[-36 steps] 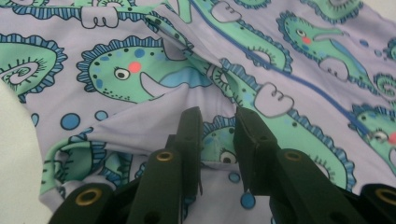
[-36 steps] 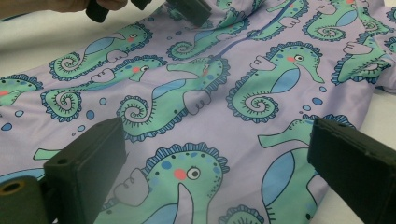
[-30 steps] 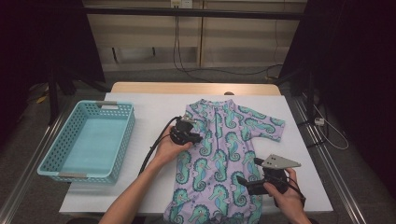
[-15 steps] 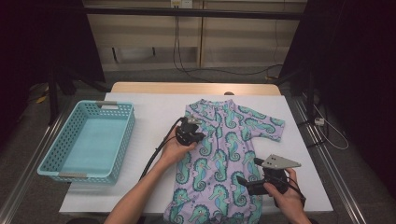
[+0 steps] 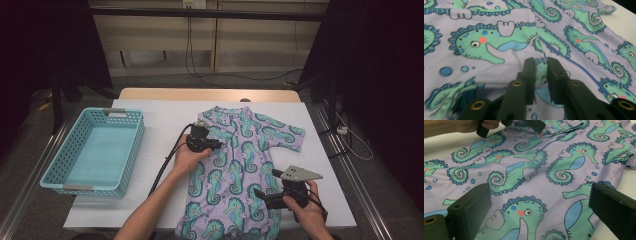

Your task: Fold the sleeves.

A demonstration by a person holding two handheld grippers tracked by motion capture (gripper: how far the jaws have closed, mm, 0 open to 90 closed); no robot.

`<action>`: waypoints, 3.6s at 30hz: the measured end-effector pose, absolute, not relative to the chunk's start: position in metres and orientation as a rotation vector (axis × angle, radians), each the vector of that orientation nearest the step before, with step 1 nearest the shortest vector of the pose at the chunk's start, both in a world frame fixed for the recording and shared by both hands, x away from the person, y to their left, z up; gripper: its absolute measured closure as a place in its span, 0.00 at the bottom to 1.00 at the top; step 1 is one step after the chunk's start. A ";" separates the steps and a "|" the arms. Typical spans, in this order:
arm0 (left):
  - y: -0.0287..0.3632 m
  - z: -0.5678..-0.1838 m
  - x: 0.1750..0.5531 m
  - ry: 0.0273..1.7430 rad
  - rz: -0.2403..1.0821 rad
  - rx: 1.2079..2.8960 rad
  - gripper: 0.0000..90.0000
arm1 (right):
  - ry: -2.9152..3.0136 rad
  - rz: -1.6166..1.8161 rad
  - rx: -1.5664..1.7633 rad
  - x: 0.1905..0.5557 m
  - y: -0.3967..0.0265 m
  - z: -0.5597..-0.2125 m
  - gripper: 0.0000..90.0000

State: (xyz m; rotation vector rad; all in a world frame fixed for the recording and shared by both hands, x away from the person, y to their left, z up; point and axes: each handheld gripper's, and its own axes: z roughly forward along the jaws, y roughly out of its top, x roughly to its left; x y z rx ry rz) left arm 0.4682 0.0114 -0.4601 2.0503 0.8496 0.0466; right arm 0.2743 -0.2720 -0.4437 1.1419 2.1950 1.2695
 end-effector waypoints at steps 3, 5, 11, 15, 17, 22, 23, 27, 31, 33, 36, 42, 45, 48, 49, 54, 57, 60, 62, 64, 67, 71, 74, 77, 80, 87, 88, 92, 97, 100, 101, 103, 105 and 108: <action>0.020 -0.453 0.465 0.844 0.058 2.042 0.76 | 2.194 1.266 1.141 0.275 -0.272 -0.444 0.04; 0.027 -0.448 0.463 0.844 0.084 2.048 0.72 | 2.192 1.263 1.141 0.275 -0.271 -0.444 0.04; 0.042 -0.439 0.456 0.858 0.156 2.046 0.54 | 2.186 1.261 1.145 0.275 -0.272 -0.444 0.04; 0.049 -0.437 0.449 0.849 0.195 2.051 0.41 | 2.170 1.261 1.148 0.275 -0.272 -0.443 0.04; 0.053 -0.436 0.445 0.841 0.221 2.052 0.34 | 2.163 1.263 1.148 0.275 -0.273 -0.443 0.04; 0.063 -0.431 0.434 0.848 0.260 2.056 0.19 | 2.142 1.261 1.155 0.276 -0.274 -0.442 0.04; 0.065 -0.430 0.431 0.839 0.264 2.055 0.19 | 2.140 1.262 1.157 0.276 -0.274 -0.442 0.04; 0.074 -0.430 0.422 0.832 0.281 2.052 0.13 | 2.127 1.263 1.163 0.276 -0.275 -0.441 0.04; 0.085 -0.429 0.410 0.847 0.267 2.018 0.09 | 2.110 1.263 1.173 0.277 -0.277 -0.441 0.05; 0.092 -0.427 0.404 0.832 0.259 2.001 0.06 | 2.099 1.257 1.178 0.278 -0.279 -0.440 0.05; 0.105 -0.427 0.393 0.845 0.268 1.945 0.05 | 2.087 1.241 1.190 0.280 -0.283 -0.439 0.05; 0.119 -0.425 0.378 0.841 0.310 1.917 0.05 | 2.064 1.231 1.193 0.284 -0.290 -0.436 0.06; 0.126 -0.424 0.370 0.843 0.306 1.894 0.06 | 2.045 1.226 1.196 0.286 -0.293 -0.435 0.06; 0.132 -0.421 0.363 0.832 0.328 1.892 0.06 | 2.012 1.223 1.214 0.290 -0.298 -0.433 0.06; 0.134 -0.420 0.360 0.829 0.336 1.895 0.06 | 2.000 1.225 1.222 0.291 -0.301 -0.433 0.06; 0.142 -0.418 0.348 0.825 0.350 1.868 0.06 | 1.963 1.204 1.256 0.299 -0.310 -0.431 0.06; 0.148 -0.418 0.343 0.839 0.354 1.857 0.06 | 1.931 1.201 1.269 0.303 -0.316 -0.429 0.07; 0.154 -0.418 0.339 0.852 0.348 1.840 0.05 | 1.898 1.226 1.265 0.307 -0.322 -0.426 0.08; 0.159 -0.418 0.335 0.856 0.354 1.840 0.05 | 1.884 1.242 1.278 0.311 -0.326 -0.425 0.08; 0.162 -0.417 0.331 0.859 0.363 1.838 0.05 | 1.882 1.234 1.286 0.316 -0.331 -0.425 0.09; 0.168 -0.417 0.325 0.854 0.355 1.835 0.05 | 1.881 1.215 1.302 0.323 -0.336 -0.423 0.09; 0.176 -0.416 0.318 0.863 0.362 1.826 0.05 | 1.893 1.181 1.320 0.331 -0.341 -0.422 0.08; 0.182 -0.416 0.314 0.857 0.389 1.826 0.05 | 1.897 1.159 1.324 0.338 -0.345 -0.420 0.08; 0.185 -0.414 0.310 0.878 0.402 1.799 0.05 | 1.892 1.136 1.330 0.346 -0.349 -0.418 0.08; 0.186 -0.413 0.307 0.873 0.399 1.793 0.05 | 1.876 1.167 1.315 0.354 -0.353 -0.416 0.06; 0.193 -0.413 0.294 0.869 0.409 1.782 0.05 | 1.874 1.100 1.366 0.378 -0.361 -0.418 0.07; 0.194 -0.412 0.292 0.866 0.413 1.776 0.05 | 1.882 1.091 1.396 0.381 -0.363 -0.420 0.08; 0.195 -0.411 0.290 0.865 0.427 1.777 0.05 | 1.901 1.049 1.448 0.391 -0.368 -0.430 0.11; 0.195 -0.413 0.293 0.882 0.432 1.781 0.05 | 1.891 1.000 1.499 0.403 -0.377 -0.434 0.21; 0.195 -0.411 0.293 0.878 0.437 1.779 0.05 | 1.891 0.961 1.521 0.410 -0.380 -0.435 0.26; 0.195 -0.412 0.293 0.877 0.436 1.779 0.05 | 1.897 0.945 1.526 0.412 -0.381 -0.436 0.28; 0.194 -0.412 0.294 0.882 0.433 1.781 0.05 | 1.902 0.927 1.543 0.416 -0.383 -0.437 0.30; 0.193 -0.413 0.294 0.880 0.432 1.788 0.05 | 1.894 0.883 1.548 0.420 -0.386 -0.439 0.34; 0.190 -0.414 0.294 0.874 0.420 1.801 0.05 | 1.868 0.864 1.594 0.424 -0.393 -0.444 0.40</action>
